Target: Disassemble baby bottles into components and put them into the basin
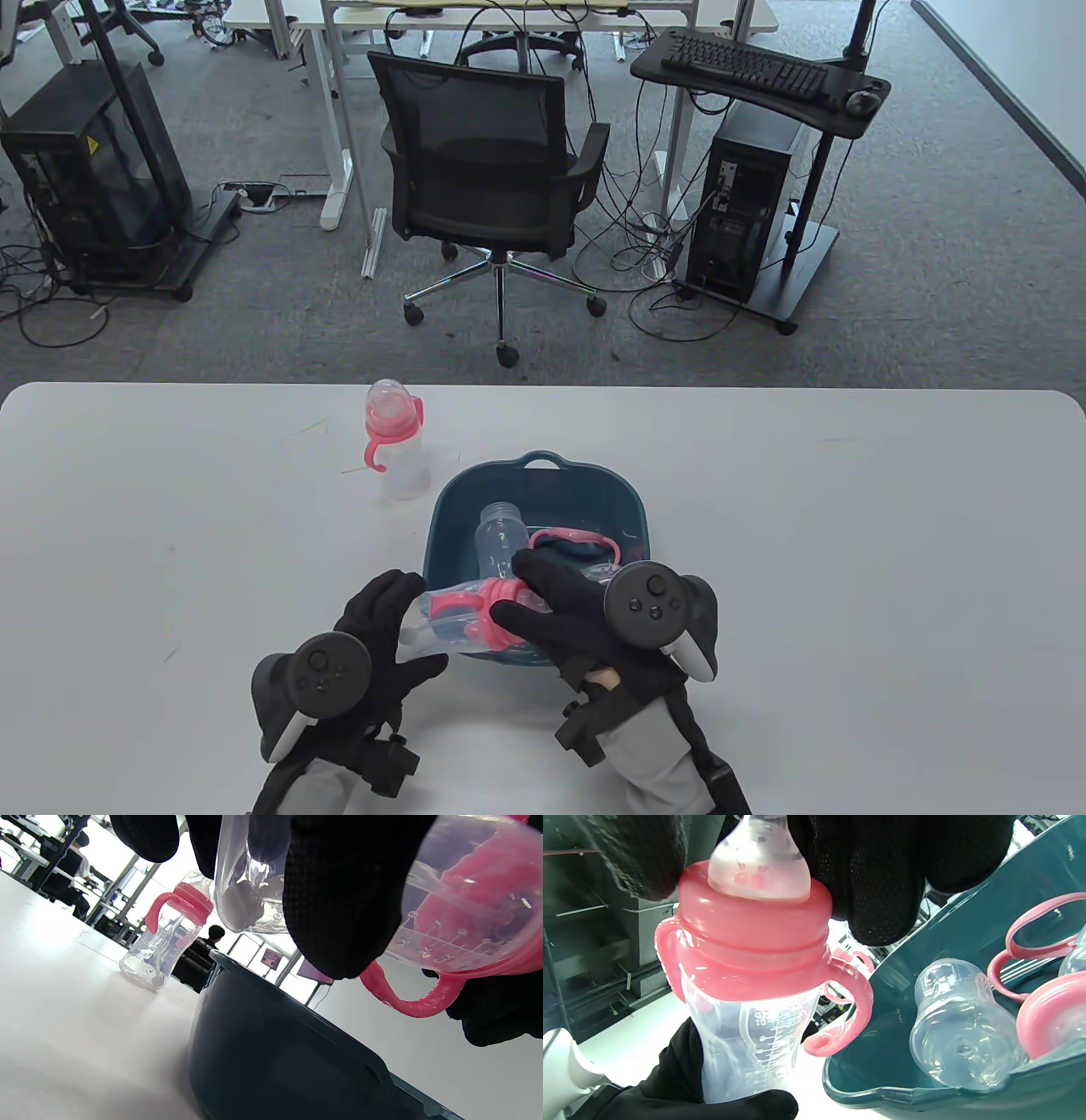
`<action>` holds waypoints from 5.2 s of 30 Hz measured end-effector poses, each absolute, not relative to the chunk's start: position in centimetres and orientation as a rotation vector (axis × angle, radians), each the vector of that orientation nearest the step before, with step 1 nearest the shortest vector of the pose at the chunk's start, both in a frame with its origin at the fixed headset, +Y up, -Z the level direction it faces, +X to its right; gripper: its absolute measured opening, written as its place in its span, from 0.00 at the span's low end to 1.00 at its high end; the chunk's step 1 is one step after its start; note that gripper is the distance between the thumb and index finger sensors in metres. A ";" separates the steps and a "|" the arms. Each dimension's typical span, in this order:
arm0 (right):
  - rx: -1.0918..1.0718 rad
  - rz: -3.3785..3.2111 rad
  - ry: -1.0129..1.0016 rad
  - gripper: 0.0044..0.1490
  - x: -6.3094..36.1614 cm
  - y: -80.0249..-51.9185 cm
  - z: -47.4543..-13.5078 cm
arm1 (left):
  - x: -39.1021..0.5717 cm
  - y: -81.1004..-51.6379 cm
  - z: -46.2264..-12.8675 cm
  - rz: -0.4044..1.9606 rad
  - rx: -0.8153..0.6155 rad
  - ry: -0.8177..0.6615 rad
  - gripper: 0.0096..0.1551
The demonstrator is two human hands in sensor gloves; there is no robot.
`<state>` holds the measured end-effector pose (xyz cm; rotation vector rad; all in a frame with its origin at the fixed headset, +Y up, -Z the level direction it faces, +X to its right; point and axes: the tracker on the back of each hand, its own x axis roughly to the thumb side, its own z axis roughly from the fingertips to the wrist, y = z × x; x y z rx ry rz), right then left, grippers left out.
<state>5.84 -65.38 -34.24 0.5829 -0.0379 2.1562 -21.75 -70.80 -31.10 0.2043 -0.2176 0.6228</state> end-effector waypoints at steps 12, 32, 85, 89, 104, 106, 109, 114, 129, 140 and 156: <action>0.680 2.126 0.025 0.46 5.5 -65.2 -34.2 | -21.8 -70.8 -31.1 0.630 0.198 -0.203 0.56; 0.586 2.176 0.027 0.49 5.9 -65.7 -34.5 | -21.5 -70.5 -30.9 0.609 0.204 -0.219 0.56; 0.663 1.970 -0.465 0.48 9.7 -60.0 -31.5 | -22.5 -71.4 -31.6 0.649 0.131 -0.139 0.56; 0.646 1.964 -0.476 0.48 10.3 -59.7 -31.4 | -22.6 -71.4 -31.6 0.660 0.135 -0.133 0.56; 0.573 2.146 -0.317 0.48 10.6 -62.2 -33.5 | -23.3 -71.2 -31.6 0.711 0.162 -0.122 0.56; 0.572 2.160 -0.285 0.47 10.2 -62.6 -33.7 | -23.3 -71.2 -31.7 0.714 0.164 -0.122 0.56; 0.569 2.212 -0.238 0.47 9.6 -63.4 -34.1 | -23.3 -71.3 -31.7 0.715 0.164 -0.121 0.56; 0.553 2.283 -0.143 0.47 9.0 -64.8 -34.8 | -23.4 -71.3 -31.7 0.718 0.165 -0.122 0.56; 0.509 2.515 -0.020 0.46 7.5 -67.5 -35.8 | -23.5 -71.4 -31.8 0.727 0.169 -0.129 0.56; 0.522 2.614 -0.057 0.45 6.5 -68.3 -35.9 | -23.5 -71.5 -31.8 0.723 0.166 -0.129 0.56; 0.669 2.226 -0.231 0.44 6.4 -63.3 -33.2 | -23.1 -71.5 -31.8 0.699 0.167 -0.149 0.56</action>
